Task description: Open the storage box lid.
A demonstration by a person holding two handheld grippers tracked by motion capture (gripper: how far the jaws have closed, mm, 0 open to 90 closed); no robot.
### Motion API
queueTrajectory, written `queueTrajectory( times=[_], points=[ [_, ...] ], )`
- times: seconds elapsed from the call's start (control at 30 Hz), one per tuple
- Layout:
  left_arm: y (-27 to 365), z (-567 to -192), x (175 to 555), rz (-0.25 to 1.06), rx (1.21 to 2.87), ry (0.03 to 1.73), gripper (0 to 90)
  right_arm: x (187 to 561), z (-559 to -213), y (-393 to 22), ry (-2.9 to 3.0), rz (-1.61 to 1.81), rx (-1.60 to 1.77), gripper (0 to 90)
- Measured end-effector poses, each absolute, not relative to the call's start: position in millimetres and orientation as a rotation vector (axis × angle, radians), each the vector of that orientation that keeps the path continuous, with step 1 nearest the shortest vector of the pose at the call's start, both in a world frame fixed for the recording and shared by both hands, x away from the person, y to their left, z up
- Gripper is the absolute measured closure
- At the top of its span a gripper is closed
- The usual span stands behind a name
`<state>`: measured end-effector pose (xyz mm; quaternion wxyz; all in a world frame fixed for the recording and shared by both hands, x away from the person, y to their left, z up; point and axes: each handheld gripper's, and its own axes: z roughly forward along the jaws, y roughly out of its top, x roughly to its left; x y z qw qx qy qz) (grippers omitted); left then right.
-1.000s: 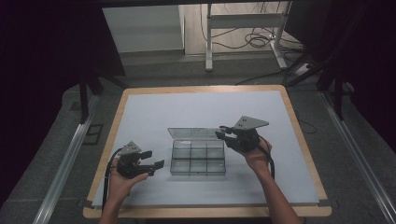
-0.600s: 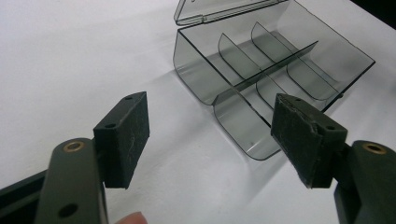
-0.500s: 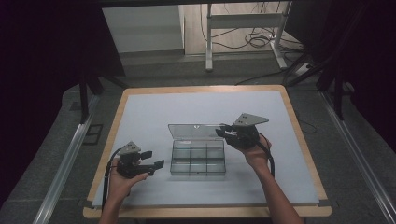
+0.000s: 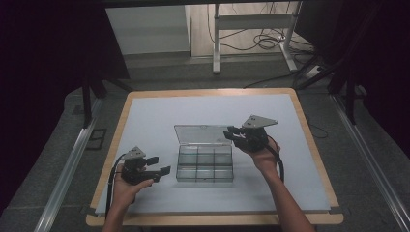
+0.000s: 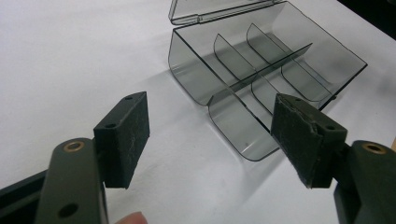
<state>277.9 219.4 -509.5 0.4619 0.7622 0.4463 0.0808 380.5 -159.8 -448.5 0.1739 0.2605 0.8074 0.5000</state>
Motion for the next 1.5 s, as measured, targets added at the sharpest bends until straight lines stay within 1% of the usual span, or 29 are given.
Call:
queueTrajectory(
  times=[0.27,1.0,1.5],
  points=[
    [218,-511,278,0.201,1.882,1.1,28.5,387,-449,-162,2.29,1.433,0.754,72.8],
    [219,-510,278,0.206,1.884,1.099,28.4,409,-451,-162,2.301,1.405,0.749,72.6],
    [221,-510,278,0.21,1.879,1.101,28.4,431,-455,-162,2.313,1.394,0.831,71.2]
  ],
)
